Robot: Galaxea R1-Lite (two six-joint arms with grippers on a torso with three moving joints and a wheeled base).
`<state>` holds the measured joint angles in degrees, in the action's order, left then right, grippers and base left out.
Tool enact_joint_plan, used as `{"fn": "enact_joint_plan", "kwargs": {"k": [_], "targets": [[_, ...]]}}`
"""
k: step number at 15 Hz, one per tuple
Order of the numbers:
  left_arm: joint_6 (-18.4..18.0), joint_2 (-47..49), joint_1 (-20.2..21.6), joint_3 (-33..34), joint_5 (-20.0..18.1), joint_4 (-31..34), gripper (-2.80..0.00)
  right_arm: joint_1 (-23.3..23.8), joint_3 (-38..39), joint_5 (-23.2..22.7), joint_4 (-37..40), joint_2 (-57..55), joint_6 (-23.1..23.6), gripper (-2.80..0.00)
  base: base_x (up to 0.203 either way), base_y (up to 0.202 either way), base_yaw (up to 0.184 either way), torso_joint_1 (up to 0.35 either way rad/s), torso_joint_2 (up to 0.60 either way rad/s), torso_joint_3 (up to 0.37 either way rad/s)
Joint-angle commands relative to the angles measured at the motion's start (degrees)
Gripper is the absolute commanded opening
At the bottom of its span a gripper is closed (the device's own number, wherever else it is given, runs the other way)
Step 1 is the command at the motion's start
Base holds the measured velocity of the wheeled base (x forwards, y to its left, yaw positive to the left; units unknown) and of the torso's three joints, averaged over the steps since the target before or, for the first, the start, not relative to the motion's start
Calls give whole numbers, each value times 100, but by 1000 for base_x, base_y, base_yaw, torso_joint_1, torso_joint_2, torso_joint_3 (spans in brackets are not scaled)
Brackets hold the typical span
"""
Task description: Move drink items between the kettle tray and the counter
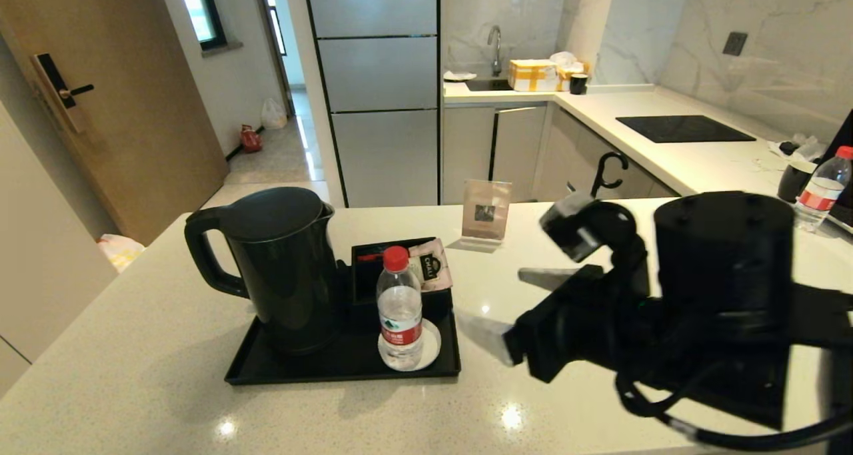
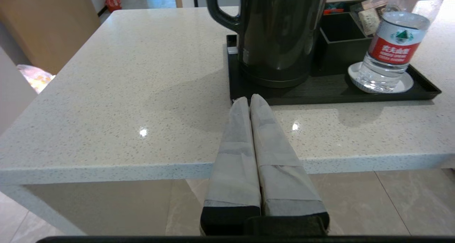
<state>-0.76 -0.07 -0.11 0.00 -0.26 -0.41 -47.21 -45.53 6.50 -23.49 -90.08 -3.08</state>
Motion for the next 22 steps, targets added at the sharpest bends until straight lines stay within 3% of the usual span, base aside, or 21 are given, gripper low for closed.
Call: {"fn": "enact_joint_plan", "kwargs": {"k": [1, 4, 5, 9, 14, 15, 20, 22], "targets": [[-3, 7, 2, 0, 0, -3, -280, 869, 136, -110, 584, 1099, 162, 0, 0, 0, 0, 0, 0, 0], [-3, 7, 2, 0, 0, -3, -280, 2752, 169, -464, 1358, 1722, 612, 0, 0, 0, 0, 0, 0, 0], [-3, 7, 2, 0, 0, -3, -280, 3146, 187, -529, 1491, 1957, 666, 0, 0, 0, 0, 0, 0, 0], [-3, 7, 2, 0, 0, -3, -280, 3628, 199, -470, 2317, 3805, 162, 0, 0, 0, 0, 0, 0, 0], [-3, 7, 2, 0, 0, -3, -280, 4218, 556, 68, 3496, 5625, -122, 0, 0, 0, 0, 0, 0, 0], [-3, 7, 2, 0, 0, -3, -280, 4348, 785, 121, 3615, 5865, -140, -280, 0, 0, 0, 0, 0, 0], [-3, 7, 2, 0, 0, -3, -280, 4998, 1930, 184, 3747, 7362, -428, -280, 0, 0, 0, 0, 0, 0], [-3, 7, 2, 0, 0, -3, -280, 5062, 2065, 290, 3774, 7470, -561, -280, 0, 0, 0, 0, 0, 0]]}}
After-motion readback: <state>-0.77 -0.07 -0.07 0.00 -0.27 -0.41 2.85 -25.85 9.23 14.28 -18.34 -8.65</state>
